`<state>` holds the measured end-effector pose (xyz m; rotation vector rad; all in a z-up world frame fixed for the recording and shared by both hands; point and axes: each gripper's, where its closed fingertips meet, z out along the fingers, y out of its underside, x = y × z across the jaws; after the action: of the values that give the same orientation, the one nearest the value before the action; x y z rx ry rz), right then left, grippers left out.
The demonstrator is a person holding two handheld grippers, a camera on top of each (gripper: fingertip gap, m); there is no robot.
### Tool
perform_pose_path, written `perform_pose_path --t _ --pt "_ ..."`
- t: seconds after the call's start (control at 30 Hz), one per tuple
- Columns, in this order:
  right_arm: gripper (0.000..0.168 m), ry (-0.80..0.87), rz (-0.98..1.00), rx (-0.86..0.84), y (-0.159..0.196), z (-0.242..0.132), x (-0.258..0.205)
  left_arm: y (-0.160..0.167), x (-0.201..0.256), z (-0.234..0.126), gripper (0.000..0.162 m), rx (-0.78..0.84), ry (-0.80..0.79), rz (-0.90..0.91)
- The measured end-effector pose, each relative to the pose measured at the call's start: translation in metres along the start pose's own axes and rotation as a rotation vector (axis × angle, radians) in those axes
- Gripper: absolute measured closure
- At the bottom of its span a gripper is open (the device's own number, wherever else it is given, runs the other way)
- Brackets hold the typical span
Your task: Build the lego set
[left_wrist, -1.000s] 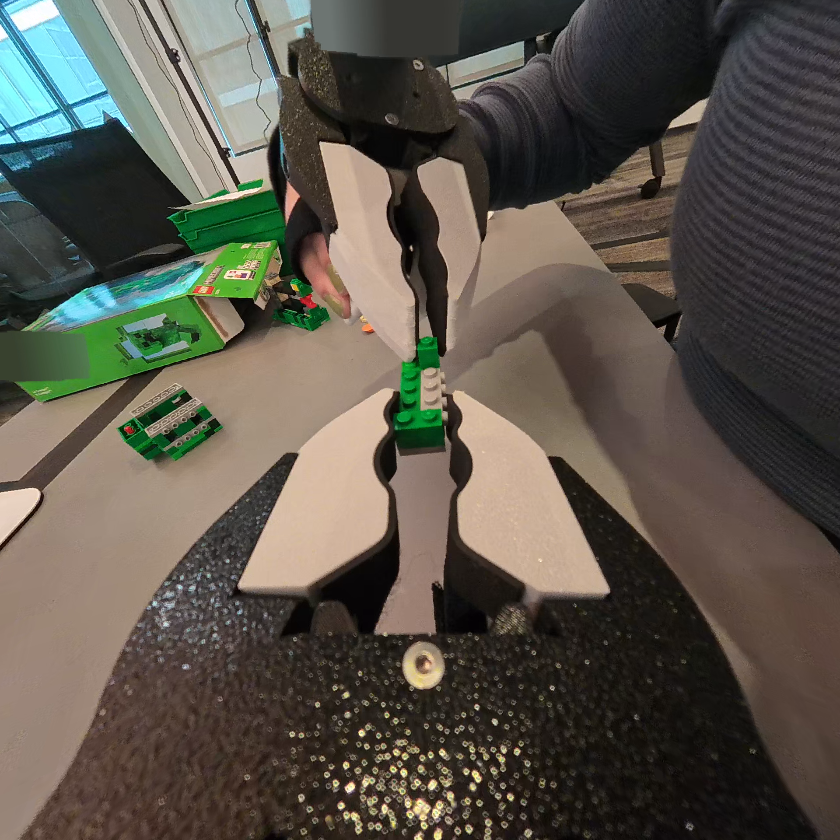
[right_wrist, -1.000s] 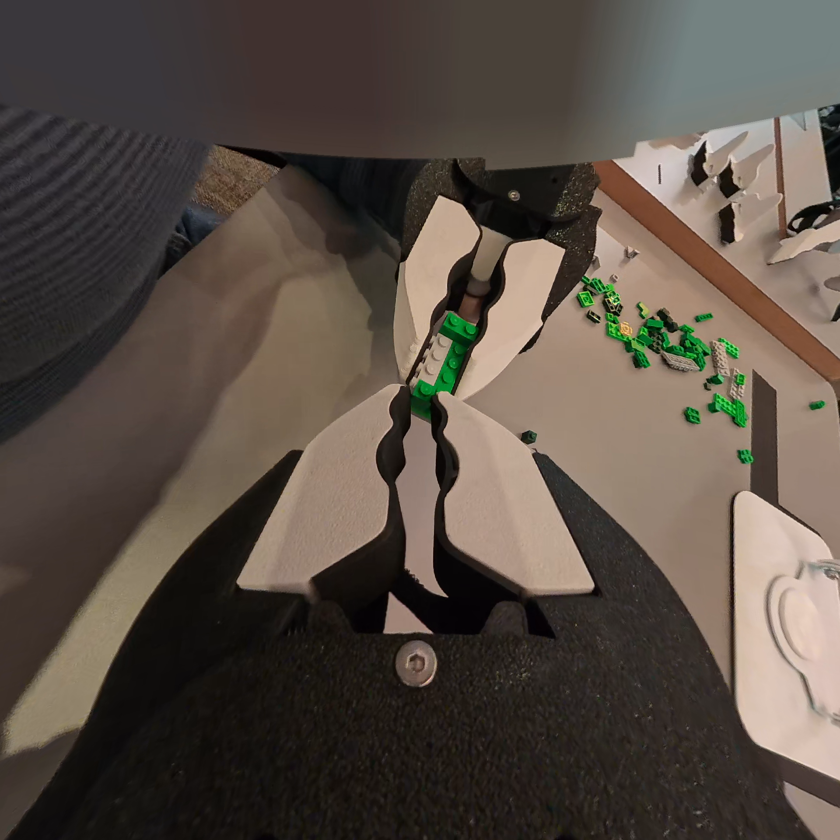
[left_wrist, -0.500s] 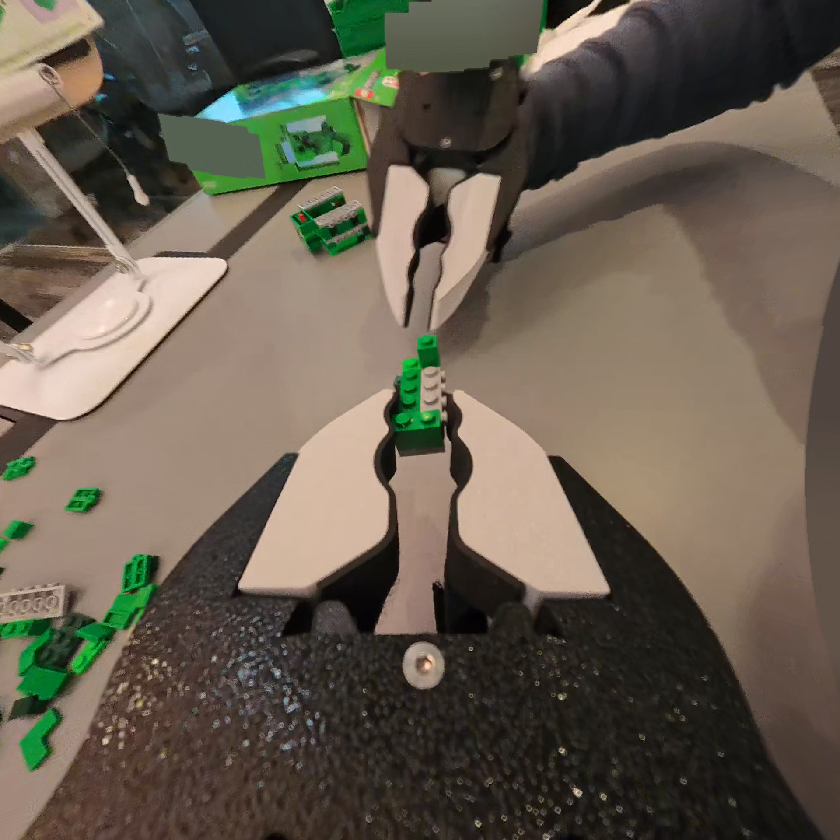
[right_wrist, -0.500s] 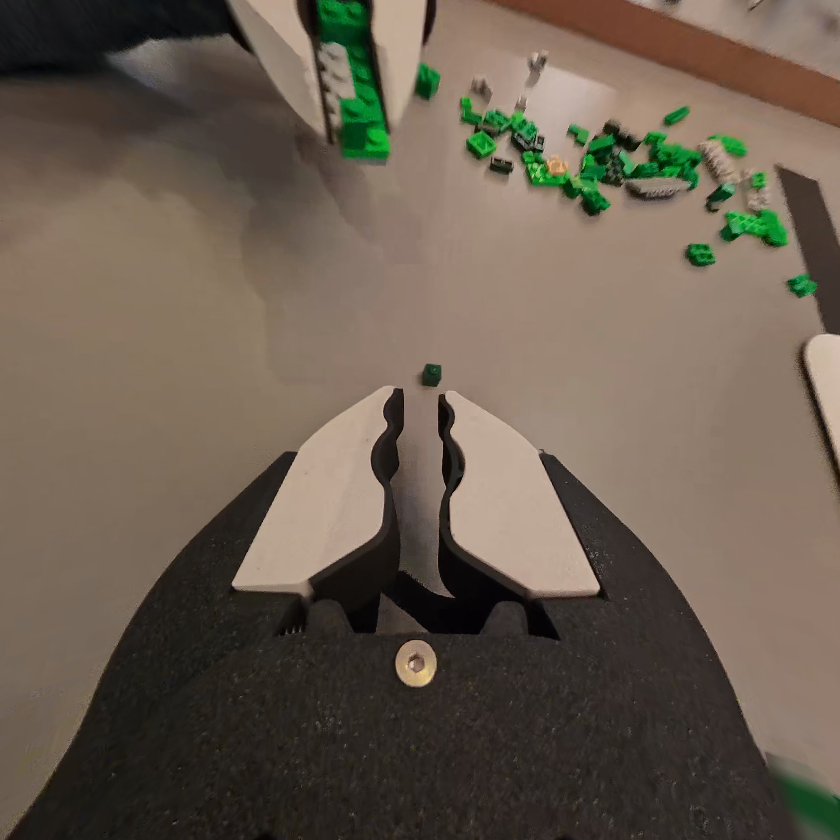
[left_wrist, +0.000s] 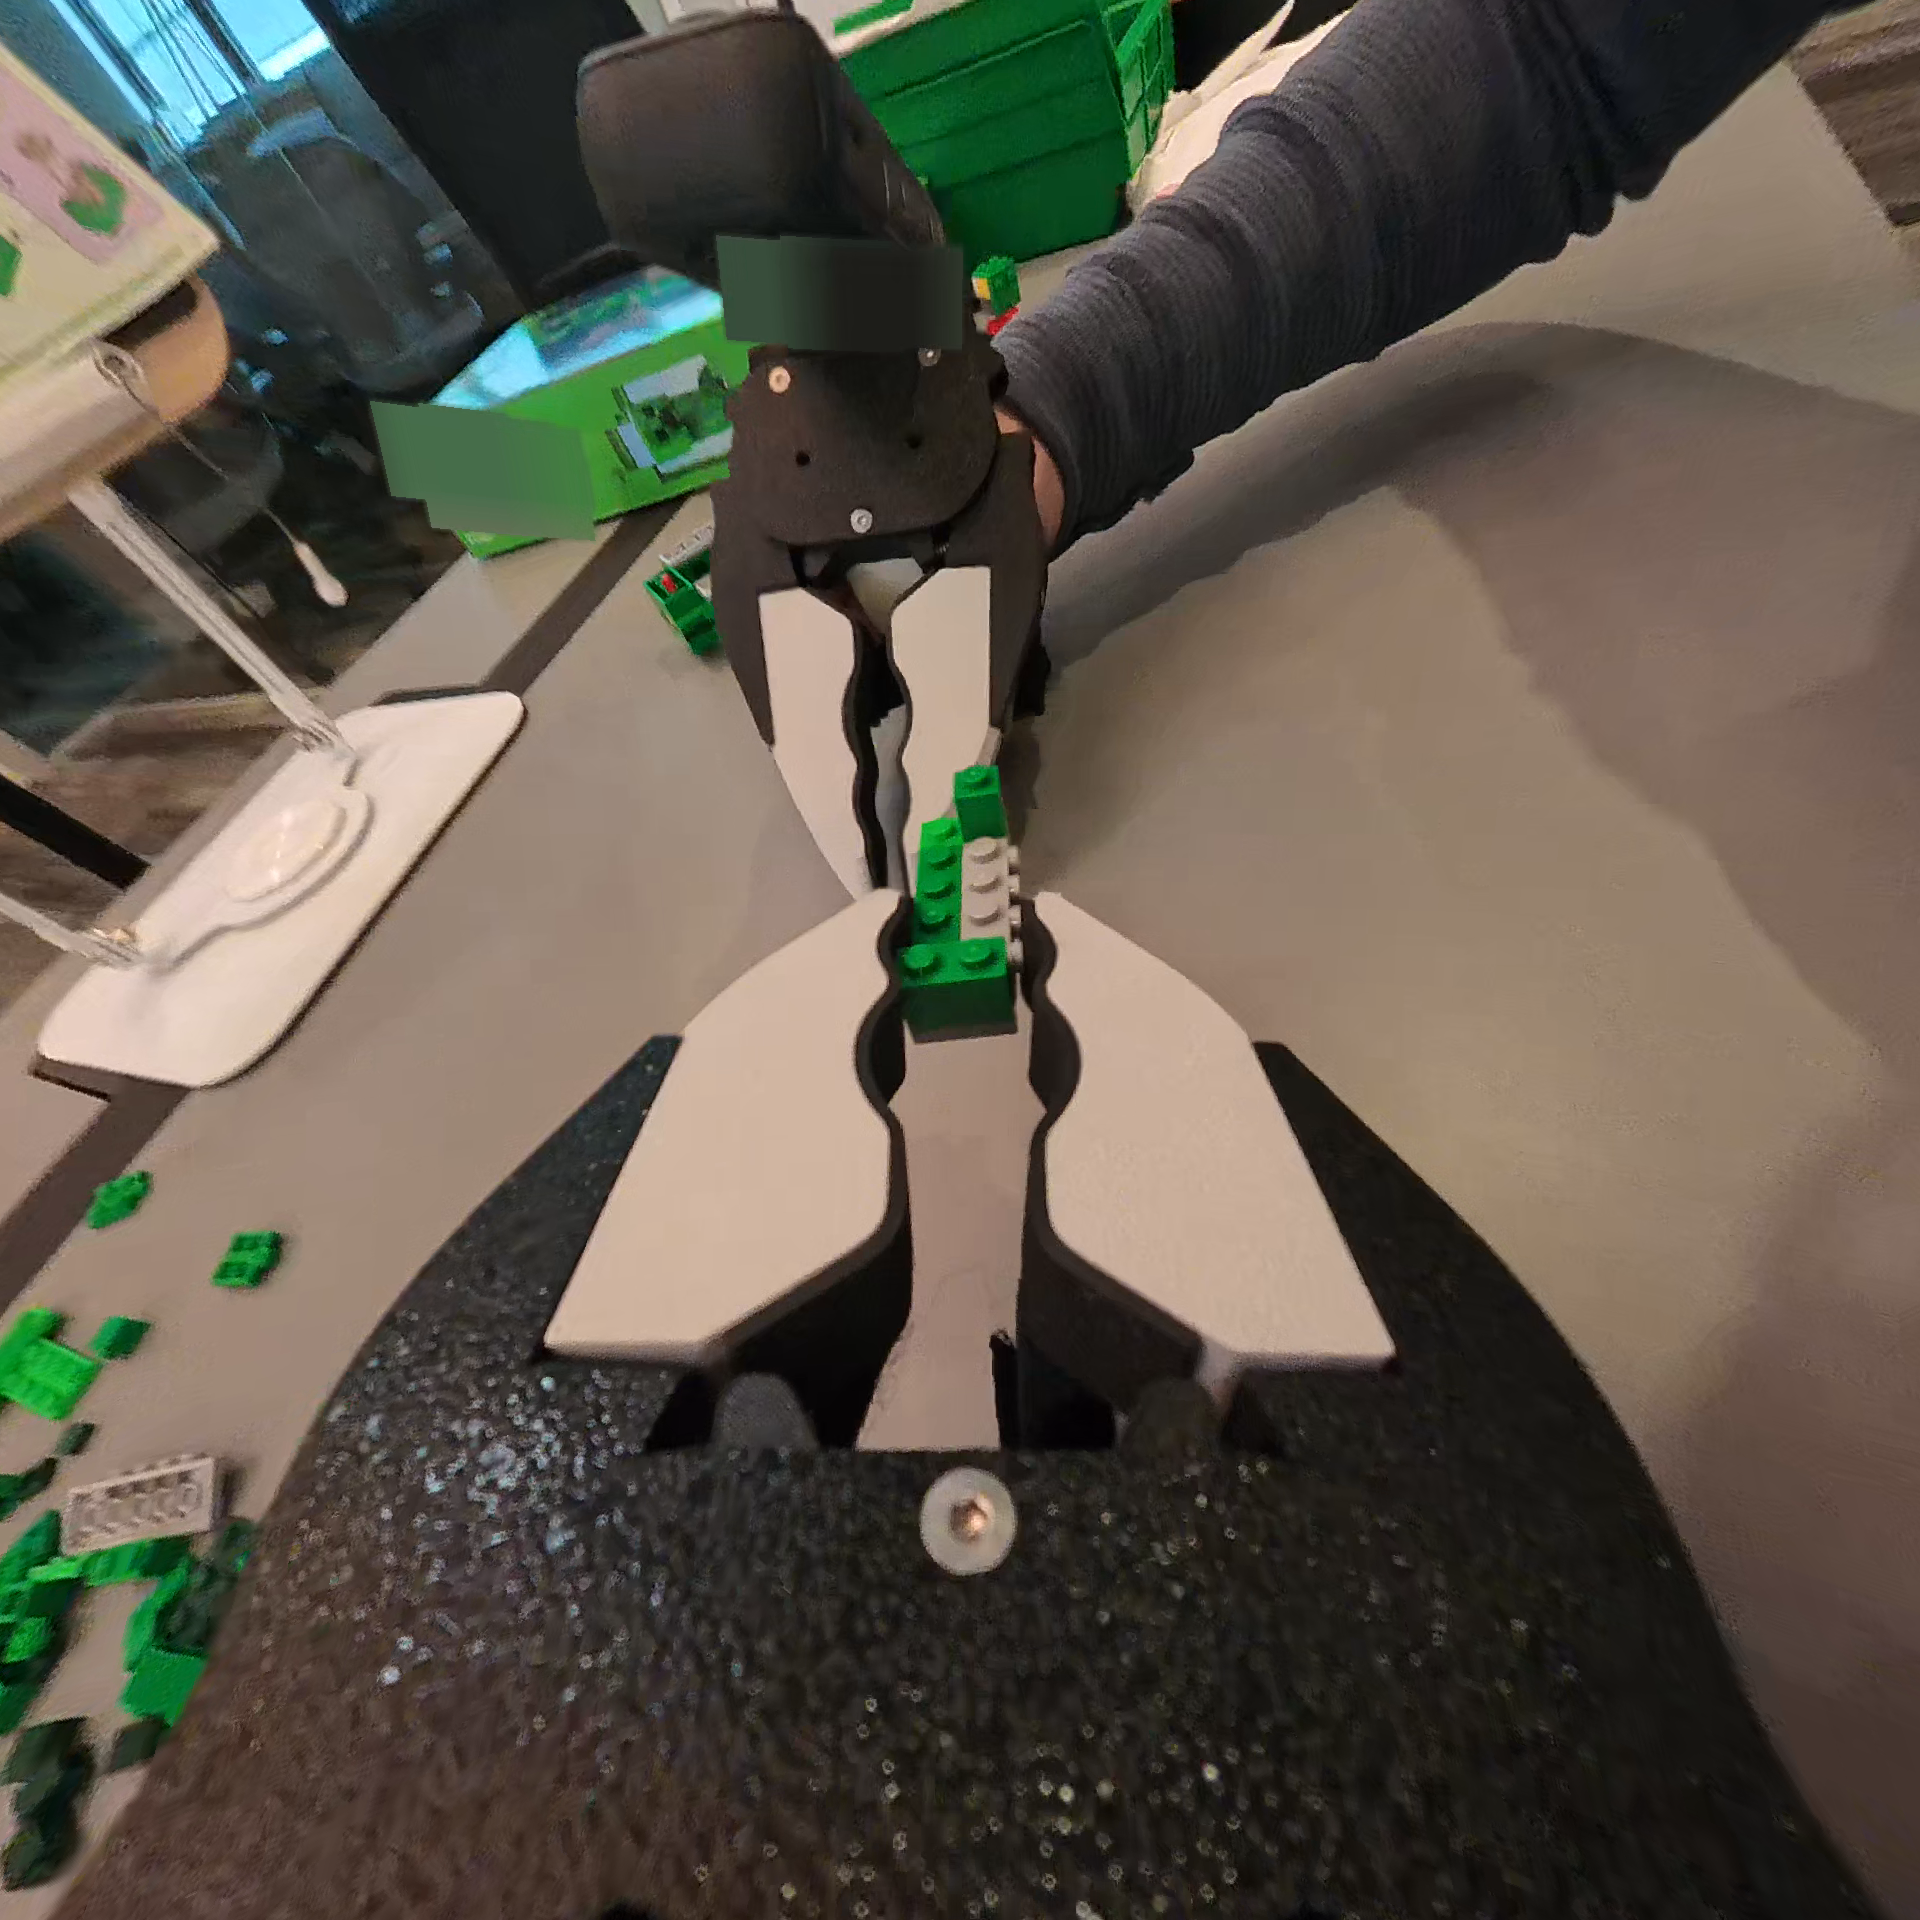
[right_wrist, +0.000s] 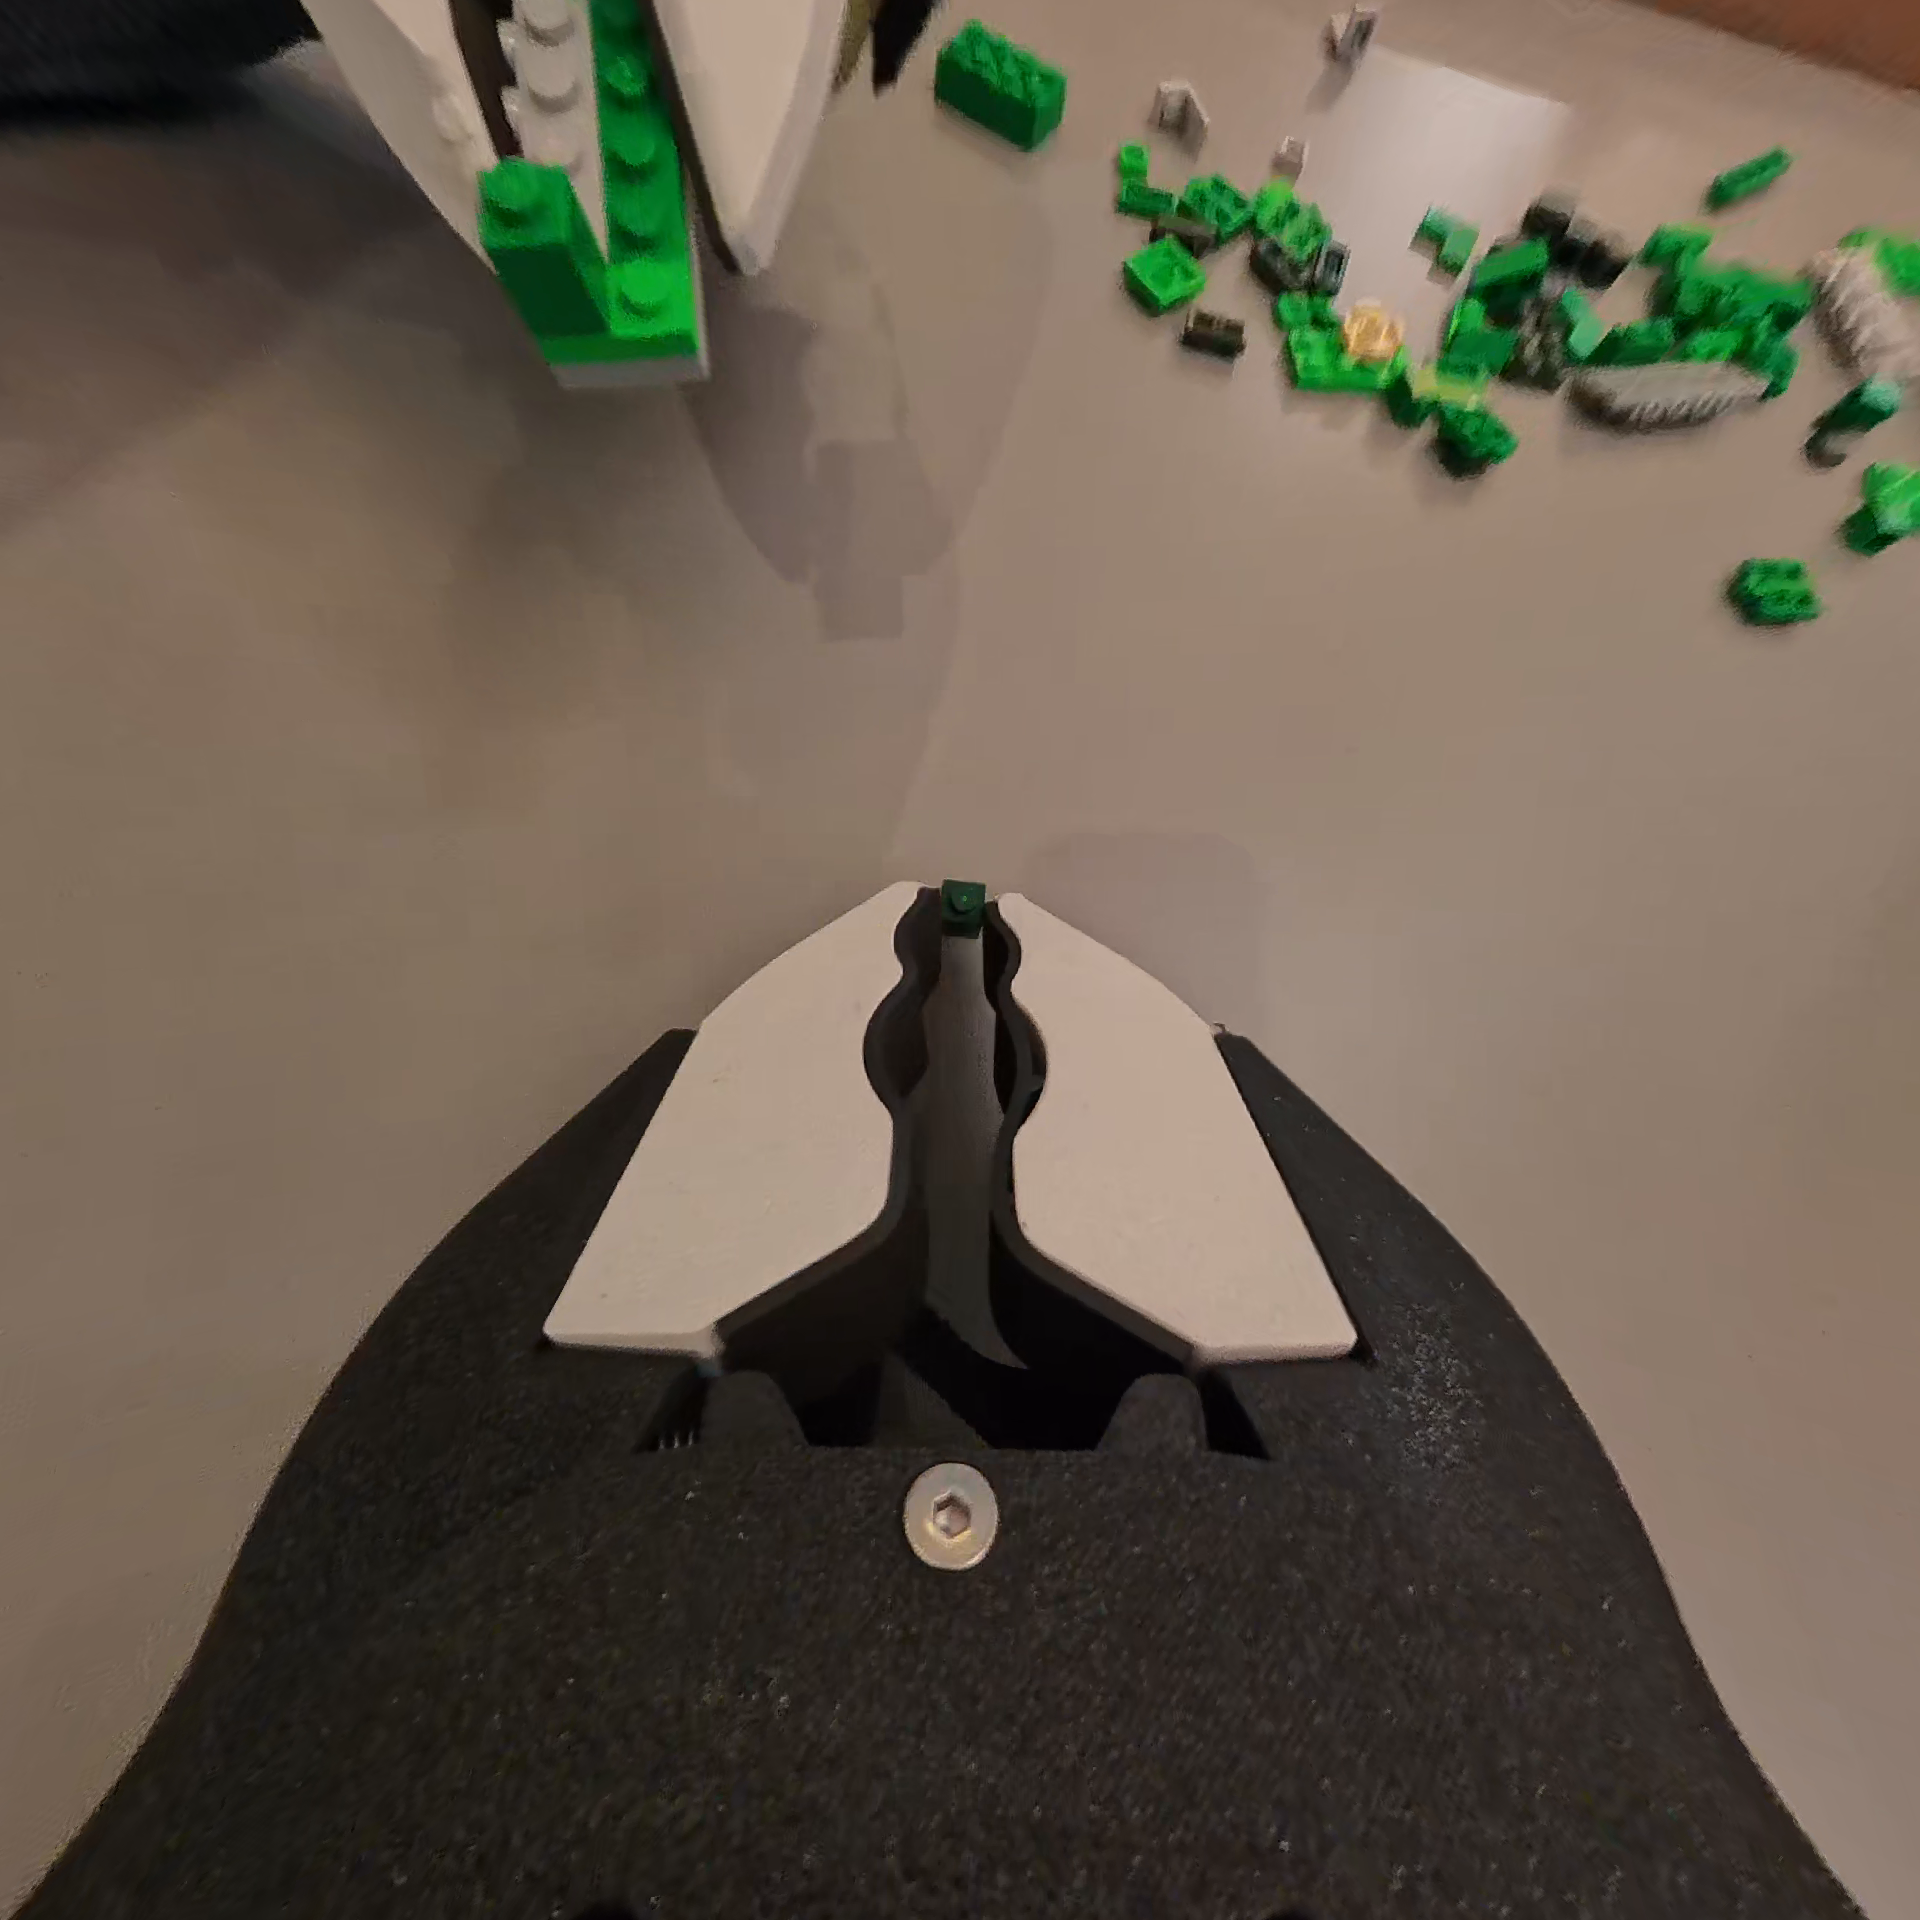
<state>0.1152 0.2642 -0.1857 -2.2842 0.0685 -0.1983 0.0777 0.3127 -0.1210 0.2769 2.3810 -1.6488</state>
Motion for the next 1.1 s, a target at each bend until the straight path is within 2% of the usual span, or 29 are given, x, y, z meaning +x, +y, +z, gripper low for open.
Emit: perform_pose_path --t 0.17,0.3,0.6,1.1 --pt "0.161 0.091 -0.220 0.288 -0.055 -0.048 -0.012 -0.027 0.006 0.006 0.143 0.065 -0.077 0.172" --pt "0.162 0.102 -0.301 0.376 -0.082 -0.079 -0.033 -0.040 0.013 0.012 0.143 0.084 -0.109 0.266" --pt "0.162 0.061 -0.377 0.259 -0.090 -0.076 -0.061 -0.044 0.022 0.018 0.143 0.075 -0.082 0.292" --pt "0.161 -0.012 -0.368 0.116 -0.081 -0.071 -0.067 -0.040 0.027 0.025 0.143 0.046 -0.063 0.313"
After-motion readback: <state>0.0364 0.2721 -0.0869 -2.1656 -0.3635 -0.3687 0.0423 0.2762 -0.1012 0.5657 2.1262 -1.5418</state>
